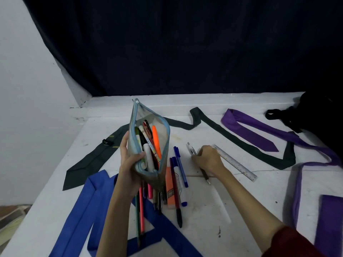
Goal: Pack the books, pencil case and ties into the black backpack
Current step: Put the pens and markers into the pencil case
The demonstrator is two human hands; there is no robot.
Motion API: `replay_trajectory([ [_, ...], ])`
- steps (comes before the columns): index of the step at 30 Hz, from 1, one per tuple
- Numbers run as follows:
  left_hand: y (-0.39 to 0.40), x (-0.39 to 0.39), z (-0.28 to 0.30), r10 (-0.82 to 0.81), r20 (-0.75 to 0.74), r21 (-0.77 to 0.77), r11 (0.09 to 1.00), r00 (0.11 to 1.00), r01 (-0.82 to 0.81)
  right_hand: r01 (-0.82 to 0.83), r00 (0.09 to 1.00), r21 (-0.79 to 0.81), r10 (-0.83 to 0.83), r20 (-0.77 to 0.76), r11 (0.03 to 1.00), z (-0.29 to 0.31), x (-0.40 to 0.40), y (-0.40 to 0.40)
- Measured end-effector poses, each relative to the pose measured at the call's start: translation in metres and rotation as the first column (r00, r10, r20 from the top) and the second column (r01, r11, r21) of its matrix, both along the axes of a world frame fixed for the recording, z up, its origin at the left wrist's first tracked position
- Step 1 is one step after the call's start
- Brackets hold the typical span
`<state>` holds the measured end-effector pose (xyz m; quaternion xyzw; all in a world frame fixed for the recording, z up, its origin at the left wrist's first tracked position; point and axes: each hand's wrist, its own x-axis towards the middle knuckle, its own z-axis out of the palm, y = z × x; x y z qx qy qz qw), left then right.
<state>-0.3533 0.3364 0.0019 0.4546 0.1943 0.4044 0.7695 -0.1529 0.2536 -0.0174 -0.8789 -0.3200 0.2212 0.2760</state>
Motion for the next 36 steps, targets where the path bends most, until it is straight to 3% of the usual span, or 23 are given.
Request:
replay_trajectory([
  [2, 0.000, 0.001, -0.001, -0.001, -0.005, -0.006, 1.000, 1.000, 0.001, 0.027, 0.993, 0.074, -0.019, -0.115, 0.997, 0.006, -0.005, 0.005],
  [5, -0.001, 0.003, -0.002, -0.002, -0.010, -0.012, 1.000, 1.000, 0.002, -0.066, 0.971, 0.031, 0.071, -0.227, 0.997, 0.007, -0.018, 0.010],
  [8, -0.001, 0.004, -0.003, -0.010, -0.005, -0.015, 1.000, 1.000, 0.010, -0.166, 0.982, -0.059, 0.159, -0.103, 0.984, -0.003, -0.027, 0.012],
  [13, -0.003, 0.005, -0.002, -0.017, 0.002, -0.015, 1.000, 1.000, 0.017, -0.138, 0.980, -0.053, 0.144, 0.134, 0.989, -0.007, -0.035, 0.010],
  [17, -0.002, 0.006, -0.003, -0.030, 0.006, -0.026, 0.999, 1.000, 0.030, -0.122, 0.990, -0.087, 0.127, 0.060, 0.989, 0.002, -0.024, 0.010],
  [20, -0.002, 0.006, -0.005, -0.040, -0.001, -0.018, 0.999, 0.999, 0.040, 0.079, 0.980, 0.175, -0.044, -0.192, 0.981, 0.029, -0.010, 0.003],
  [22, -0.002, 0.008, -0.006, -0.047, -0.007, -0.011, 0.999, 0.999, 0.047, 0.204, 0.940, 0.386, -0.070, -0.333, 0.900, 0.062, -0.005, -0.007],
  [25, -0.007, 0.012, -0.005, -0.069, -0.001, 0.011, 0.998, 0.998, 0.069, 0.265, 0.915, 0.632, 0.016, -0.402, 0.728, 0.116, -0.014, -0.018],
  [28, -0.014, 0.017, -0.003, -0.100, 0.001, 0.046, 0.994, 0.995, 0.100, 0.153, 0.948, 0.705, 0.098, -0.302, 0.693, 0.140, -0.033, -0.017],
  [33, -0.020, 0.023, -0.003, -0.126, -0.017, 0.061, 0.990, 0.992, 0.126, -0.152, 0.981, 0.410, 0.188, -0.050, 0.899, 0.124, -0.053, -0.008],
  [36, -0.019, 0.024, -0.003, -0.119, -0.033, 0.056, 0.991, 0.992, 0.120, -0.227, 0.973, 0.388, 0.227, 0.046, 0.893, 0.118, -0.054, -0.008],
])
